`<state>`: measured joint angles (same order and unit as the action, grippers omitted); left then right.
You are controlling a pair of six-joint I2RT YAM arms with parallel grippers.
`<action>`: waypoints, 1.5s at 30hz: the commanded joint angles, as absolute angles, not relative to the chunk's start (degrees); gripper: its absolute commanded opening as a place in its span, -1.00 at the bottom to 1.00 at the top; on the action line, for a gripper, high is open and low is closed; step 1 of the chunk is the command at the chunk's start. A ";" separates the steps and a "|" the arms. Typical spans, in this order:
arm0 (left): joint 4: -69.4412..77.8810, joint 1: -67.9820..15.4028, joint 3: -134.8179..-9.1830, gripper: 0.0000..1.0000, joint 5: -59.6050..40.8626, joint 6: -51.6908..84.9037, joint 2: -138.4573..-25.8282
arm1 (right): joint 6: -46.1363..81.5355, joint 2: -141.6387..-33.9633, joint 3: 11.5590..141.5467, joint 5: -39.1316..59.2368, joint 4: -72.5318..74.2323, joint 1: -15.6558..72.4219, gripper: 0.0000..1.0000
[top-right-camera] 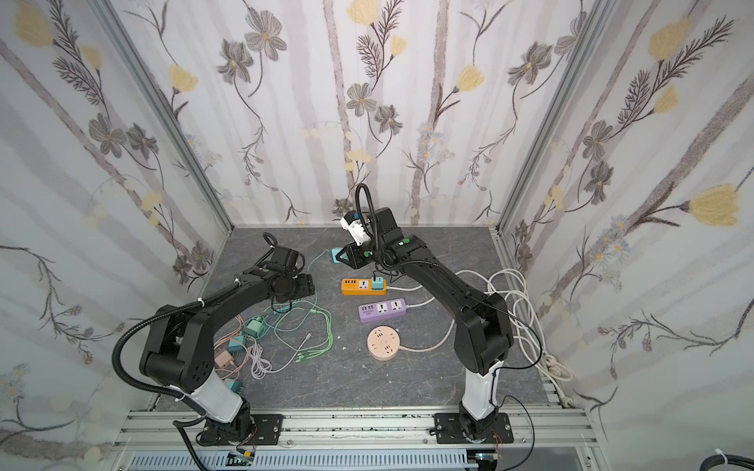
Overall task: Insert the plug
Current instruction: 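Open the left gripper and draw it back while the right gripper holds the charger, then raise the left arm high while the right gripper carries the charger over the orange strip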
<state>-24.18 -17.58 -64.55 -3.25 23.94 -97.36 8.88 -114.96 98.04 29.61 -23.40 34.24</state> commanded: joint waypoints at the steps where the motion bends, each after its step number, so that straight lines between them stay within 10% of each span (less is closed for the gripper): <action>1: -21.47 -18.04 -66.46 0.46 -3.23 21.73 -100.40 | 8.39 -114.26 98.00 30.12 -22.32 34.28 -1.00; 14: -10.92 -19.34 -67.24 0.25 -2.83 24.71 -110.65 | 8.70 -112.69 96.65 30.24 -22.64 34.29 -1.00; 22: -10.56 -19.60 -66.44 -1.00 1.82 25.47 -106.30 | 7.96 -111.15 94.51 29.21 -23.04 34.28 -1.00; 45: -27.73 -18.10 -99.00 -1.00 4.75 14.72 -76.58 | -4.27 -105.76 98.77 27.32 -31.65 33.61 -1.00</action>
<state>-25.12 -18.06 -97.03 7.09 16.49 -76.84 -2.61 -106.69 98.04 27.05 -32.75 33.67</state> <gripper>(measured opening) 0.068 0.247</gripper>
